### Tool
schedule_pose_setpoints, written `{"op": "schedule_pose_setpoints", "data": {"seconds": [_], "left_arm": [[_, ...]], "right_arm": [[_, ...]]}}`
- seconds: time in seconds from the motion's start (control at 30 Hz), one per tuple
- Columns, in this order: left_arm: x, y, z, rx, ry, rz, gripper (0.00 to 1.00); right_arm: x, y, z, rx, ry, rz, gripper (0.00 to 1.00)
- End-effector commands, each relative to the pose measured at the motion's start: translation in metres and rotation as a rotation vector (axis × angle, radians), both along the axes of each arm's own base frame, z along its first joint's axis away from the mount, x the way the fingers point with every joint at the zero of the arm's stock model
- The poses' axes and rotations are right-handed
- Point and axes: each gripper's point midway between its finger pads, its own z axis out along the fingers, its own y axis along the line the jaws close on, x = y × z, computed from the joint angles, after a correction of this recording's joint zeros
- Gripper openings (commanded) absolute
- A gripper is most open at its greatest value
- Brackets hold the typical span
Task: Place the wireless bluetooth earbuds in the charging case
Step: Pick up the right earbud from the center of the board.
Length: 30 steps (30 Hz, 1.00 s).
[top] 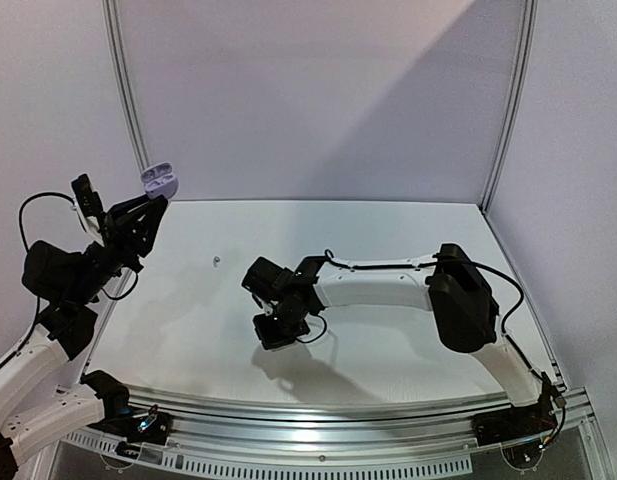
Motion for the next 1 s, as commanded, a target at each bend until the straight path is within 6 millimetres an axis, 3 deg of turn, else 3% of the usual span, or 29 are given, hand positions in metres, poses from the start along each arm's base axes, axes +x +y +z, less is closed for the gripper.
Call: {"op": "schedule_pose_setpoints", "data": {"seconds": [0.0, 0.17, 0.4, 0.7, 0.8, 0.87, 0.97], "left_arm": [[0.002, 0.004, -0.001, -0.007, 0.000, 0.020, 0.00], [0.003, 0.004, -0.002, -0.007, 0.004, 0.020, 0.00], [0.004, 0.004, -0.005, -0.004, 0.015, 0.023, 0.00], [0.003, 0.003, -0.005, -0.004, 0.018, 0.015, 0.00], [0.003, 0.004, -0.005, 0.002, 0.020, 0.022, 0.00], [0.003, 0.004, -0.006, 0.004, 0.021, 0.025, 0.00], [0.003, 0.004, -0.006, 0.002, 0.023, 0.020, 0.00]], "right_arm": [[-0.005, -0.029, -0.005, -0.122, -0.017, -0.005, 0.02], [-0.004, -0.045, -0.006, -0.172, -0.035, -0.009, 0.02], [0.001, -0.049, 0.005, -0.157, -0.051, -0.020, 0.02], [-0.005, -0.004, 0.050, 0.058, -0.126, 0.153, 0.08], [0.002, -0.005, 0.071, 0.092, -0.182, 0.182, 0.14], [0.015, -0.012, 0.085, 0.096, -0.219, 0.164, 0.26], [0.035, -0.017, 0.102, 0.128, -0.248, 0.120, 0.63]]}}
